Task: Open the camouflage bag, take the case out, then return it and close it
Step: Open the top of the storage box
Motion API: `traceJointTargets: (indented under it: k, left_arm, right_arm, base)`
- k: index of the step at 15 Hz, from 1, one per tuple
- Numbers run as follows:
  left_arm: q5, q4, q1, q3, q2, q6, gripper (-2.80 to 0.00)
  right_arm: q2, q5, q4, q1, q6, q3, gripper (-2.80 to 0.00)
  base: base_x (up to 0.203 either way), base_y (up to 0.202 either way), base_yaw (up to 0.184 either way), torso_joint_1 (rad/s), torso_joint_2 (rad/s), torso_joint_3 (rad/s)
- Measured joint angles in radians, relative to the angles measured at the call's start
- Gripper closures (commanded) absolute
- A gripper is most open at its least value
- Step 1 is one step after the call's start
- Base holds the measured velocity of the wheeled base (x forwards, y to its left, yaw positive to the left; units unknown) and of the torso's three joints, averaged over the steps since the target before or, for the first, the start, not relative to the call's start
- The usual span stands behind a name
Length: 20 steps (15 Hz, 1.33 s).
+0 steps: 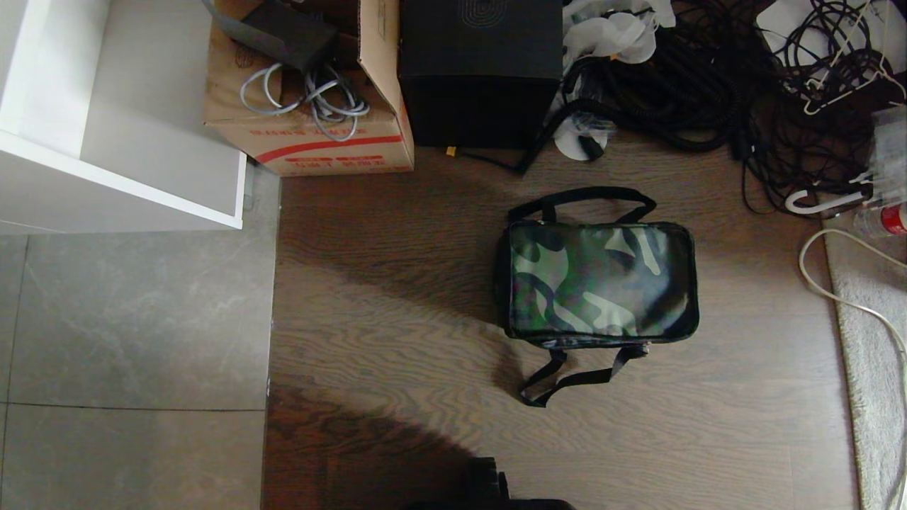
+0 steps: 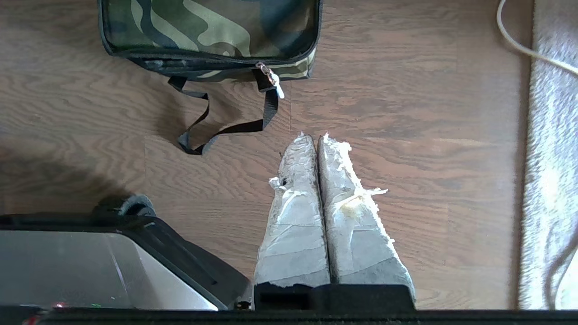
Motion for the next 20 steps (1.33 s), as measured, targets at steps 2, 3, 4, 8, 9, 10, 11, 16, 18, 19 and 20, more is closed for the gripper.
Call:
traceJointTargets:
  k: [2, 3, 4, 8, 9, 10, 11, 16, 18, 19, 20]
  left_arm:
    - [0.000, 0.000, 0.000, 0.000, 0.000, 0.000, 0.00]
    - [0.000, 0.000, 0.000, 0.000, 0.000, 0.000, 0.00]
    - [0.000, 0.000, 0.000, 0.000, 0.000, 0.000, 0.00]
    - [0.000, 0.000, 0.000, 0.000, 0.000, 0.000, 0.00]
    - [0.000, 0.000, 0.000, 0.000, 0.000, 0.000, 0.00]
    - [0.000, 0.000, 0.000, 0.000, 0.000, 0.000, 0.00]
    - [0.000, 0.000, 0.000, 0.000, 0.000, 0.000, 0.00]
    - [0.000, 0.000, 0.000, 0.000, 0.000, 0.000, 0.00]
    - [0.000, 0.000, 0.000, 0.000, 0.000, 0.000, 0.00]
    - [0.000, 0.000, 0.000, 0.000, 0.000, 0.000, 0.00]
    - [0.000, 0.000, 0.000, 0.000, 0.000, 0.000, 0.00]
  right_arm:
    - [0.000, 0.001, 0.000, 0.000, -0.003, 0.000, 0.00]
    - [0.000, 0.001, 0.000, 0.000, -0.004, 0.000, 0.00]
    - [0.000, 0.001, 0.000, 0.000, -0.004, 0.000, 0.00]
    - [0.000, -0.004, 0.039, 0.000, 0.018, -0.017, 0.00]
    - [0.000, -0.004, 0.064, 0.000, 0.035, -0.049, 0.00]
    - [0.004, -0.003, 0.105, 0.000, 0.055, -0.101, 0.00]
    - [0.017, -0.002, 0.161, 0.000, 0.077, -0.170, 0.00]
    - [0.302, 0.018, 0.394, -0.002, 0.242, -0.449, 0.00]
    - [0.504, 0.020, 0.381, 0.010, 0.303, -0.504, 0.00]
    - [0.611, 0.024, 0.361, 0.015, 0.334, -0.521, 0.00]
    - [0.718, 0.032, 0.335, 0.024, 0.358, -0.526, 0.00]
  base:
    - [0.000, 0.000, 0.000, 0.000, 0.00, 0.000]
    - [0.000, 0.000, 0.000, 0.000, 0.00, 0.000]
    - [0.000, 0.000, 0.000, 0.000, 0.00, 0.000]
    - [0.000, 0.000, 0.000, 0.000, 0.00, 0.000]
    - [0.000, 0.000, 0.000, 0.000, 0.00, 0.000]
    - [0.000, 0.000, 0.000, 0.000, 0.00, 0.000]
    - [0.000, 0.000, 0.000, 0.000, 0.00, 0.000]
    - [0.000, 0.000, 0.000, 0.000, 0.00, 0.000]
    - [0.000, 0.000, 0.000, 0.000, 0.00, 0.000]
    - [0.000, 0.000, 0.000, 0.000, 0.00, 0.000]
    - [0.000, 0.000, 0.000, 0.000, 0.00, 0.000]
